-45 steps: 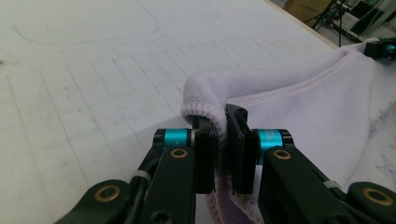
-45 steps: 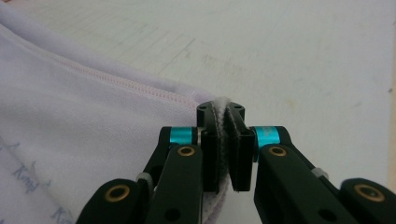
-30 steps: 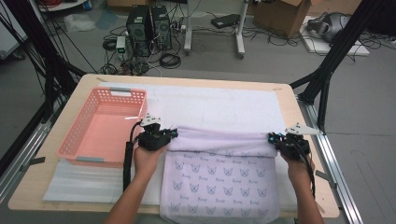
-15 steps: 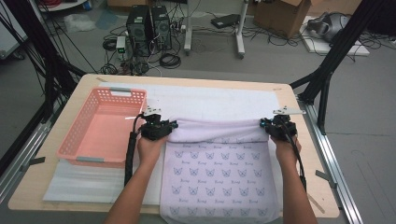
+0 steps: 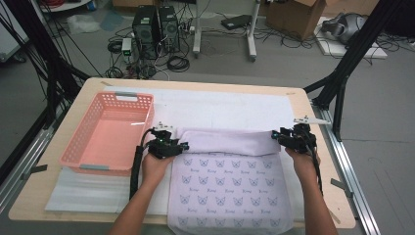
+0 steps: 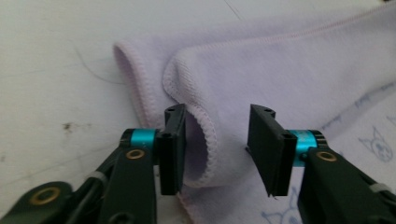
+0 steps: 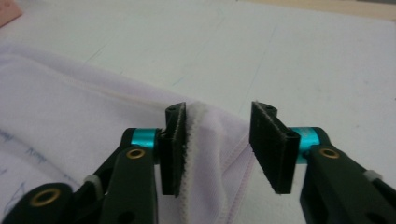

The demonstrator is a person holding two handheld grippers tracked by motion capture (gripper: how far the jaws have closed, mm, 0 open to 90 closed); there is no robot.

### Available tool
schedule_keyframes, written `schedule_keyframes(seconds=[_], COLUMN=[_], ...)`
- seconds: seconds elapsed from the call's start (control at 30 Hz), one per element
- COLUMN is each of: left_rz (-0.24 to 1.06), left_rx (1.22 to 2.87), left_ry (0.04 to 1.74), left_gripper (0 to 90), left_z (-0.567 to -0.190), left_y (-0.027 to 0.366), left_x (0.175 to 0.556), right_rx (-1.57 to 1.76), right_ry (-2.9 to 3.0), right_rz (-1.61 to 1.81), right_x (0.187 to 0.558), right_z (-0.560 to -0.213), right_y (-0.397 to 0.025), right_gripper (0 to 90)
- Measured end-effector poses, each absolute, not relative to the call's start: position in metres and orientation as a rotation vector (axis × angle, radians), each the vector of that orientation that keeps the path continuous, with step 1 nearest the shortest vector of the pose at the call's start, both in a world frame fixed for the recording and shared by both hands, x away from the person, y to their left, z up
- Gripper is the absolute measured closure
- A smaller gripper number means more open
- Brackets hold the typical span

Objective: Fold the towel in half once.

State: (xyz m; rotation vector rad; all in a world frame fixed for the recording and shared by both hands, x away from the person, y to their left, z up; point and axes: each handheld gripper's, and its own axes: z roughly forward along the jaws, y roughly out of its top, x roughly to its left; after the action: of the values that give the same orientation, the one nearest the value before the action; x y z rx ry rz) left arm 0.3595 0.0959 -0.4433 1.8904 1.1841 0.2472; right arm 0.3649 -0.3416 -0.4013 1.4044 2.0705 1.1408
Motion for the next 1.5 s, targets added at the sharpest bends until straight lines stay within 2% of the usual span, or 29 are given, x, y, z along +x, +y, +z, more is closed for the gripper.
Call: schedule_keyframes(seconds=[0.1,0.17,0.47,0.67,1.03,1.1,1.2,1.27,1.4,1.5], left_rz=[0.267,0.286,0.304,0.296,0.284,0.284,0.307,0.308,0.298,0.275], left_rx=[1.936,1.932,1.885,1.831,1.832,1.830,1.800,1.755,1.758,1.776], left_ry=[1.154,1.150,1.129,1.081,1.052,1.049,1.036,1.022,0.990,1.006], left_gripper=[77.9,83.5,86.1,86.1,85.5,82.0,62.2,54.5,47.9,46.2], left_z=[-0.443,-0.443,-0.437,-0.435,-0.449,-0.451,-0.448,-0.444,-0.437,-0.434], left_y=[0.089,0.087,0.089,0.090,0.106,0.109,0.113,0.116,0.114,0.105], left_x=[0.356,0.353,0.338,0.308,0.268,0.263,0.258,0.257,0.269,0.285], right_rx=[1.397,1.394,1.381,1.300,1.236,1.234,1.222,1.209,1.210,1.209], right_ry=[2.128,2.166,2.173,2.193,2.200,2.207,2.239,2.235,2.169,2.142], right_rz=[1.158,1.158,1.233,1.272,1.284,1.291,1.275,1.274,1.307,1.315], right_x=[0.362,0.359,0.340,0.314,0.262,0.255,0.247,0.244,0.240,0.242], right_z=[-0.407,-0.413,-0.419,-0.419,-0.428,-0.431,-0.432,-0.427,-0.412,-0.407], right_y=[-0.342,-0.343,-0.352,-0.352,-0.360,-0.362,-0.360,-0.360,-0.360,-0.357], right_gripper=[77.6,85.0,86.0,85.9,85.9,85.8,79.4,74.6,64.0,58.9])
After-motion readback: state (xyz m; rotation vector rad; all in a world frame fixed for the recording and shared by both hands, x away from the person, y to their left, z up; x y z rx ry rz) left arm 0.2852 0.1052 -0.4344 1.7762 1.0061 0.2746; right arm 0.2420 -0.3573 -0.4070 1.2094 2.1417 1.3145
